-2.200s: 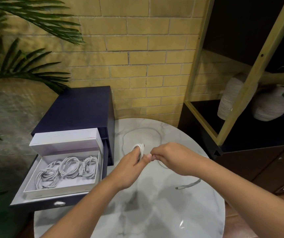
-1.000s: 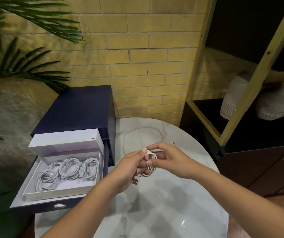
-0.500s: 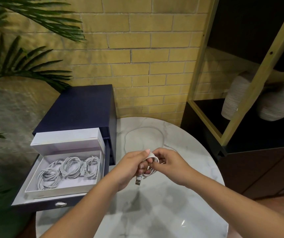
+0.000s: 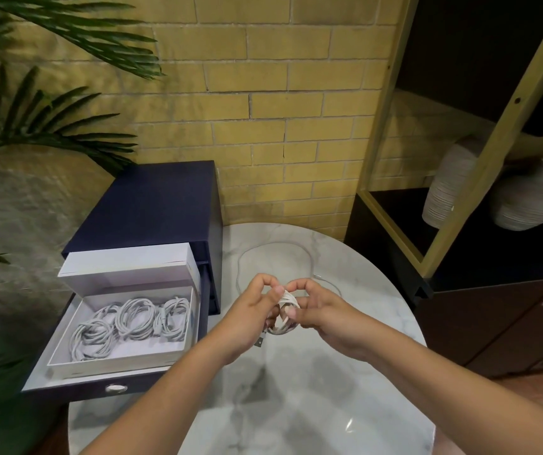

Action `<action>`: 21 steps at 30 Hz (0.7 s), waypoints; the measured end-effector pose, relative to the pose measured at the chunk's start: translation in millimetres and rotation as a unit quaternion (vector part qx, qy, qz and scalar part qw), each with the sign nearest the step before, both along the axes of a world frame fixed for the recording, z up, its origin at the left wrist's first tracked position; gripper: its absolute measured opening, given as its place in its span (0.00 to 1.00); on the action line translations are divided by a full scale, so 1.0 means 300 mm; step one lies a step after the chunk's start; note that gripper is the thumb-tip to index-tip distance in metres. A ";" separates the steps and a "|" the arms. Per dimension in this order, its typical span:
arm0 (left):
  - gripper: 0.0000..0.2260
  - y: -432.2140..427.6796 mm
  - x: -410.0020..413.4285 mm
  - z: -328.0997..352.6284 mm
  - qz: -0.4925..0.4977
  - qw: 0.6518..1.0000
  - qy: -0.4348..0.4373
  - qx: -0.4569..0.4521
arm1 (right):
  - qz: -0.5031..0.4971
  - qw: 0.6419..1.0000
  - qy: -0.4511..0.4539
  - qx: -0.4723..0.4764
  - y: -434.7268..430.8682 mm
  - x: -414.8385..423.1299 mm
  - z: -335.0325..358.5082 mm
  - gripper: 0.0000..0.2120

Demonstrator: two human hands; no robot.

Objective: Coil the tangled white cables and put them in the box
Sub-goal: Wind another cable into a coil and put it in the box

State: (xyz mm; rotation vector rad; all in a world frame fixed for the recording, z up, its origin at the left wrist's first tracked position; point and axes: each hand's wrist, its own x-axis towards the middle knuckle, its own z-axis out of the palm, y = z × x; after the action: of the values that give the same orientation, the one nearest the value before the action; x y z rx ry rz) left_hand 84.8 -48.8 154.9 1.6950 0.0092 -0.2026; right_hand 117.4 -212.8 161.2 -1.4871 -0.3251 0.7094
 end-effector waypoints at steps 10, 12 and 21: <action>0.07 0.018 -0.006 0.025 -0.082 0.993 -0.041 0.079 | 0.067 0.990 -0.066 -0.106 -0.004 0.012 0.027 0.22; 0.06 0.009 -0.006 0.030 -0.060 0.988 -0.068 0.123 | 0.056 0.988 -0.081 -0.117 0.003 0.009 0.027 0.21; 0.03 -0.027 0.009 -0.004 0.011 0.966 -0.122 0.227 | -0.014 0.970 -0.169 -0.176 0.019 0.006 0.009 0.21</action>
State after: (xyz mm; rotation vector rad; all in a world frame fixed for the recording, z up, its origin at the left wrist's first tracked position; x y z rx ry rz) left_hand 87.6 -56.9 153.6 2.1661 -0.1172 0.0335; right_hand 119.2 -206.9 163.9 -1.9535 -0.4539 0.5044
